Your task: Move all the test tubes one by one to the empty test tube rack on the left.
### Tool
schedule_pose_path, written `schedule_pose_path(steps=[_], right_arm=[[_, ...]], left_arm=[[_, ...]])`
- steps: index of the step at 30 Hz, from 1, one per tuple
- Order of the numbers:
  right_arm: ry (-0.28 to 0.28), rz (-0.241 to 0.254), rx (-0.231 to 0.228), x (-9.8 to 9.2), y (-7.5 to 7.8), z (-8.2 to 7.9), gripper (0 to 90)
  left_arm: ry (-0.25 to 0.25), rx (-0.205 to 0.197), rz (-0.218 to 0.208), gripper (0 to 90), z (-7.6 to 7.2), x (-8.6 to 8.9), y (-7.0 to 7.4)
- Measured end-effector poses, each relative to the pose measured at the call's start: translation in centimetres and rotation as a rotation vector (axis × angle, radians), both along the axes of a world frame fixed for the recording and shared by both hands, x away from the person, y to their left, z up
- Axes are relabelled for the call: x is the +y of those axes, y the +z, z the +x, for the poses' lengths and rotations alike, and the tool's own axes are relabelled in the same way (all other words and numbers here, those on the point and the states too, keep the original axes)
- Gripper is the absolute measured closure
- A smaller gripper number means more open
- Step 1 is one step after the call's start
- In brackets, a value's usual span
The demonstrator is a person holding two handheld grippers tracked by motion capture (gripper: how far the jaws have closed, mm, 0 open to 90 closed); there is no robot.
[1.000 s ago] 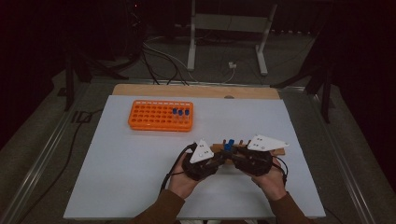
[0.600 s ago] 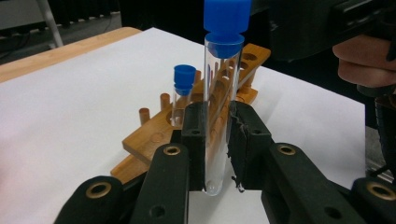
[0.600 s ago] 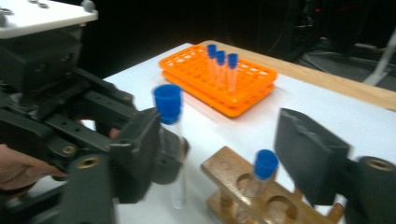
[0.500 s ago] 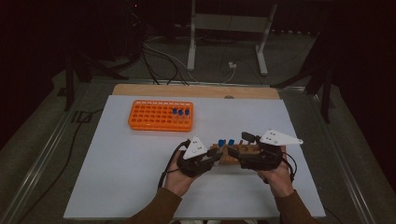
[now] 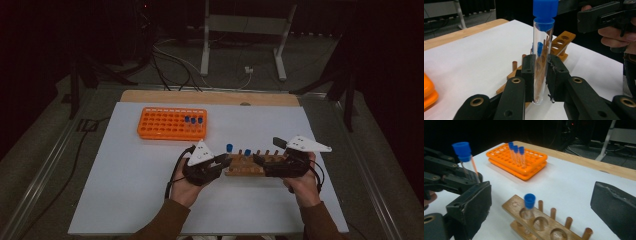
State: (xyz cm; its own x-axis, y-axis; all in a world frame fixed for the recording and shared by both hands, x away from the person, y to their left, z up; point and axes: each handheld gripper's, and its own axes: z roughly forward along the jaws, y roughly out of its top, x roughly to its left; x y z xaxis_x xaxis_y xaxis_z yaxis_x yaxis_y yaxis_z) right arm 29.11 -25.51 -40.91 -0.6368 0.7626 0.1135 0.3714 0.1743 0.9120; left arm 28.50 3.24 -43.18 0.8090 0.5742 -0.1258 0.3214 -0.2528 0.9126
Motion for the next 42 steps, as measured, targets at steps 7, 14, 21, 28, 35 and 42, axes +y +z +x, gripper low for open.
schedule_pose_path(steps=[7,14,21,28,35,42], right_arm=[[-0.032,0.015,0.016,-1.1,-0.3,0.4,0.6],[-0.050,0.025,0.017,-1.4,-0.2,0.5,0.5],[-0.063,0.026,0.016,-1.6,-0.2,0.5,0.0],[-0.058,0.028,0.007,-1.5,-0.1,0.4,0.0],[-0.061,0.030,0.008,-1.6,-0.2,0.4,0.0],[-0.064,0.032,0.007,-1.7,-0.2,0.4,0.0]], left_arm=[[0.036,0.000,-0.001,78.3,0.8,1.3,0.4],[0.086,-0.014,-0.022,78.2,1.9,3.5,1.5],[0.158,-0.027,-0.017,78.2,3.5,5.5,2.3],[0.242,-0.018,0.003,78.2,5.7,7.2,1.6],[0.314,-0.041,0.044,78.1,7.3,7.9,0.9],[0.382,-0.040,0.051,78.2,8.7,8.7,0.2]])
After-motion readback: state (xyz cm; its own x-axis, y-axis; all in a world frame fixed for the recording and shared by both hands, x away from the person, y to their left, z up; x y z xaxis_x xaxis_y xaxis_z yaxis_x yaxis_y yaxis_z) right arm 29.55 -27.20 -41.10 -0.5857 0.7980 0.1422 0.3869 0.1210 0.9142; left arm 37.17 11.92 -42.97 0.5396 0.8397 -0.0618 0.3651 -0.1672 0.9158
